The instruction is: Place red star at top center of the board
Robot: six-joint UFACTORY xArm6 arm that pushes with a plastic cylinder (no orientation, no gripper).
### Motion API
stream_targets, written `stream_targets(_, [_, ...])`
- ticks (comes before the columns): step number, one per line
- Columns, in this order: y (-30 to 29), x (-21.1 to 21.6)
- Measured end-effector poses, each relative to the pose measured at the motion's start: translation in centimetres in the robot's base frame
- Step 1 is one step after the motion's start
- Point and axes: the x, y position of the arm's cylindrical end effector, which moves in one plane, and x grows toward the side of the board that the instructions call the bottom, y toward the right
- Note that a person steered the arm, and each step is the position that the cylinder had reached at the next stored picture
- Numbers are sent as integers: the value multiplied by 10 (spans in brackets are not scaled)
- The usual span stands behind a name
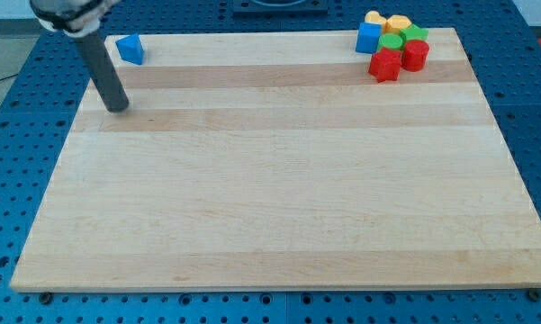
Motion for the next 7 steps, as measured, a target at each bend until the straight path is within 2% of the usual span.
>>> stream_targets(1, [49, 61])
stream_targets(2, [148, 90])
stream_targets(3, [261, 96])
stream_targets(4, [381, 68])
stream_targets(5, [458, 6])
stream_targets(6, [470, -48])
stream_targets(7, [457, -67])
